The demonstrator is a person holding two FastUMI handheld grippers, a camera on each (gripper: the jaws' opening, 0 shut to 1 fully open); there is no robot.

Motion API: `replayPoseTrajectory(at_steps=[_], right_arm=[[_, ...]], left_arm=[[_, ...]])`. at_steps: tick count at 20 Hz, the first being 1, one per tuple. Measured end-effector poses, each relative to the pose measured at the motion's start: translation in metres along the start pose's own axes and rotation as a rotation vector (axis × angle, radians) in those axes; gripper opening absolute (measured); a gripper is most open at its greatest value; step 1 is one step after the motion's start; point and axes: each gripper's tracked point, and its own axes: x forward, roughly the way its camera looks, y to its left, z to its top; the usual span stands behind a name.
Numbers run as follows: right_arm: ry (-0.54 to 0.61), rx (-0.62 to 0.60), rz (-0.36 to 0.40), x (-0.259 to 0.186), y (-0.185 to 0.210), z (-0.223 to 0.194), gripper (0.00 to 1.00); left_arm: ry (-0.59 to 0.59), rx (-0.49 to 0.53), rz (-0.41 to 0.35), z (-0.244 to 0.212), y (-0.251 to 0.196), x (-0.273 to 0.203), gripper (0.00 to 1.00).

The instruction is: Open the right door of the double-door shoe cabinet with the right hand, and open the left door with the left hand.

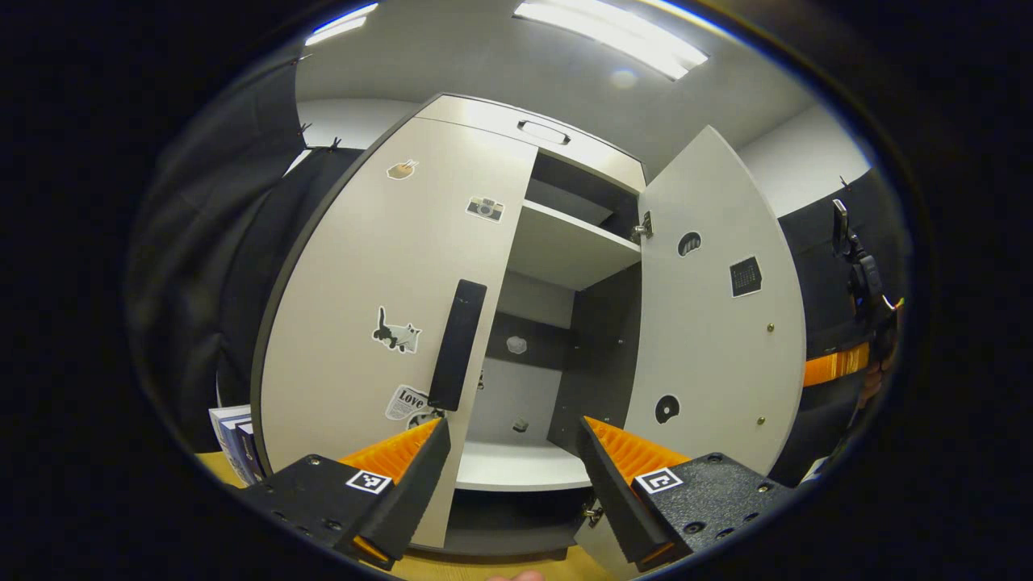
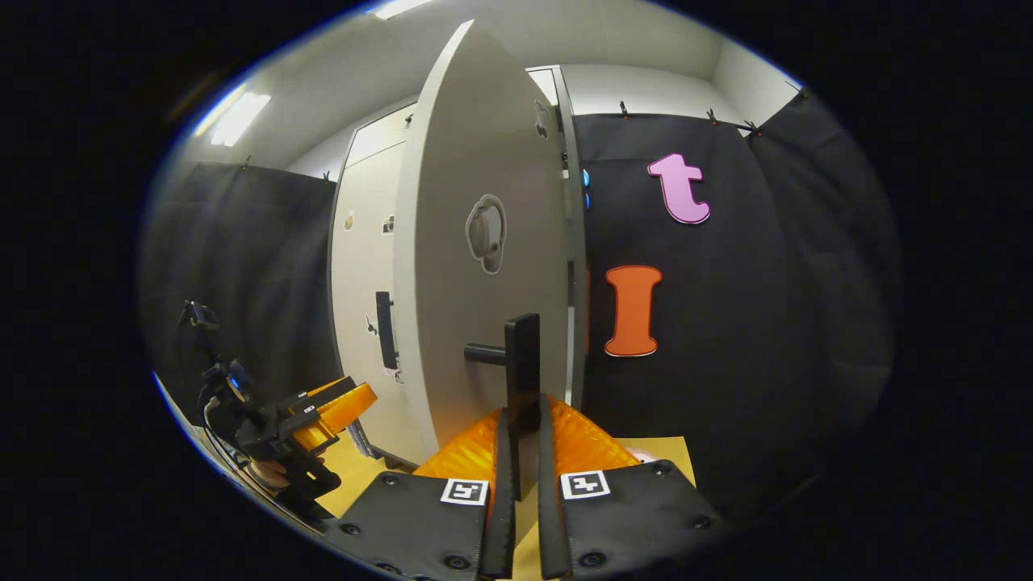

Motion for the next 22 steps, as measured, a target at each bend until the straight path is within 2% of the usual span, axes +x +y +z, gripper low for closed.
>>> replayPoseTrajectory(at_steps=[6,13,18,22], right_arm=[[-0.020,0.019,-0.060,0.002,-0.010,0.001,0.19],[-0.036,0.014,-0.106,0.005,-0.018,0.003,0.13],[-0.068,0.051,-0.122,-0.007,-0.014,0.006,0.13],[-0.127,0.009,-0.191,-0.019,-0.026,0.009,0.12]], left_arm=[[0.007,-0.007,0.038,0.007,0.014,0.007,0.94],[-0.017,0.017,0.119,0.031,0.043,0.019,0.94],[-0.027,0.081,0.177,0.064,0.057,0.026,0.94],[-0.049,0.182,0.213,0.094,0.063,0.033,0.94]])
